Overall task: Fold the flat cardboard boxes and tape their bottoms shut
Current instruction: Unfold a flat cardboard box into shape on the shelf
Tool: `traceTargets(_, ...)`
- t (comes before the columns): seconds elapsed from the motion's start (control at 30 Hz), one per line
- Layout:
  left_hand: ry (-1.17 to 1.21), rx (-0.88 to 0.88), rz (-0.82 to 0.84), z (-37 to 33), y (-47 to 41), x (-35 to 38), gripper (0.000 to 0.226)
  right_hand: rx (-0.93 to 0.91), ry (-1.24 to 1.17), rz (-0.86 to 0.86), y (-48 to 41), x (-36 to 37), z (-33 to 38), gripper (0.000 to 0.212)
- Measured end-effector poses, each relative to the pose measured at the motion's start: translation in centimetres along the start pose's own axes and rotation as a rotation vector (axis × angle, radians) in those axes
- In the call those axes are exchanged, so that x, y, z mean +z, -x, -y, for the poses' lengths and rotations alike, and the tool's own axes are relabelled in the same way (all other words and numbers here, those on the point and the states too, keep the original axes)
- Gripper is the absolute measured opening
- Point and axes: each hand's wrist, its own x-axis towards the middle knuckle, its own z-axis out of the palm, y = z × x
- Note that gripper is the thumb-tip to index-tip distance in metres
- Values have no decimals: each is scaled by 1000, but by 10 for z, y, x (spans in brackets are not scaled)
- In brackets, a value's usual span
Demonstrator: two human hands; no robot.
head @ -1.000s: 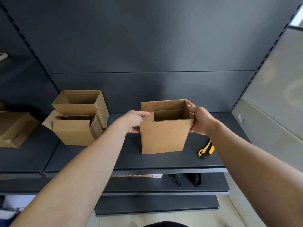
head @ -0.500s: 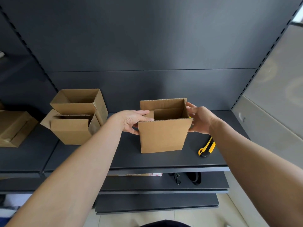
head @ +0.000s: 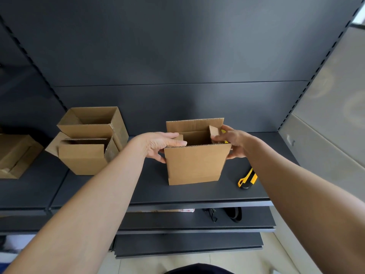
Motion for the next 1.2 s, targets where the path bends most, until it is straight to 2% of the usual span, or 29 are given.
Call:
traceTargets(0.1,-8,9,35,-1,2,-1,95,31,87,-59,-1,3,4,51)
traceTargets(0.43,35,18,92,2,6,-4,95,111,152,-136,-8,7,5,39)
traceTargets(0.63,63,33,62,4,8,-4,95,25,-17,-7,-5,0,-5,50)
traceTargets(0.73,68,25,28,3,9,-2,94,8,-119,71,-5,-5,-7,40)
traceTargets(0.83,59,21,-10,3,9,-1,85,7,-179,81,-3,-5,-1,43)
traceTargets(0.97,37,58,-182,3,7,6,54,1,-167,67,1,-2,3,50)
traceTargets(1.07,18,116,-265,4,4,14,47,7,-150,63,1,0,3,58)
traceTargets(1.2,35,160,-282,8,4,19,45,10,-160,6,0,5,5,63)
